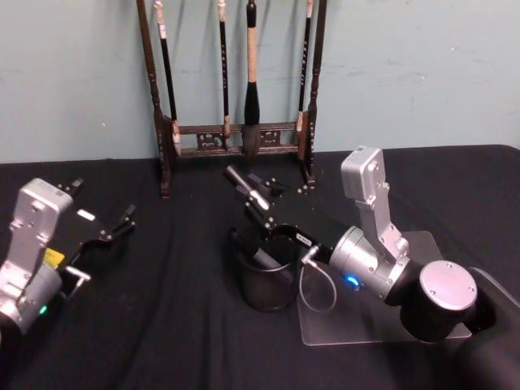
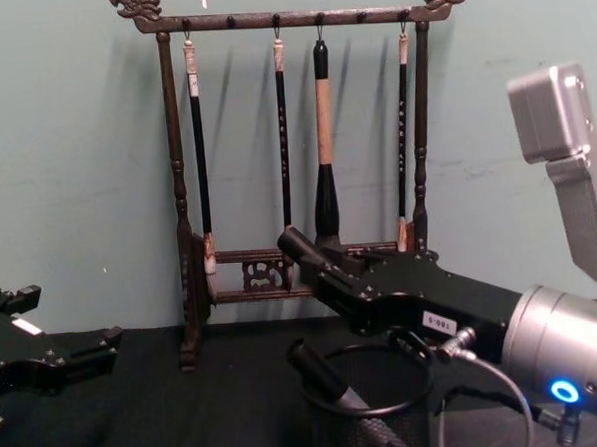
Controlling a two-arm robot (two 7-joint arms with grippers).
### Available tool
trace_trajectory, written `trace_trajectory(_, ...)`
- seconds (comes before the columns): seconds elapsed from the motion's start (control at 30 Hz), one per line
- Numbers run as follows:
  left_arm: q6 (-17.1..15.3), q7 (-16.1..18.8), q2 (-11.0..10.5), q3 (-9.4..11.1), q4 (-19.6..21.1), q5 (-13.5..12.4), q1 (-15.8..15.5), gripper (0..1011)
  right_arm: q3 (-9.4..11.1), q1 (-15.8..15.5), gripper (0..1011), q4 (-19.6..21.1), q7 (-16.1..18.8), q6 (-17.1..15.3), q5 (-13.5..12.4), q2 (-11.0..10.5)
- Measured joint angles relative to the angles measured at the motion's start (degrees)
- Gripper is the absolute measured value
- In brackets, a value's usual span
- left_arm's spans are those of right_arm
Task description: Pick up the water-based marker from the table and place it into the pen holder.
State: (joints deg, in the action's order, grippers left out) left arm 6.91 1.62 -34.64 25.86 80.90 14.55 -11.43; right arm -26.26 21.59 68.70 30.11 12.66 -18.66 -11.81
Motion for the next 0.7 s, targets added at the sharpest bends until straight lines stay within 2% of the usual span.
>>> trace_trajectory(0.7,0.0,0.0,0.0,0.0,0.0,0.0,0.0,1009,-0.3,1.0,242,-1.6,-0.4,0.4,0.6,0.9)
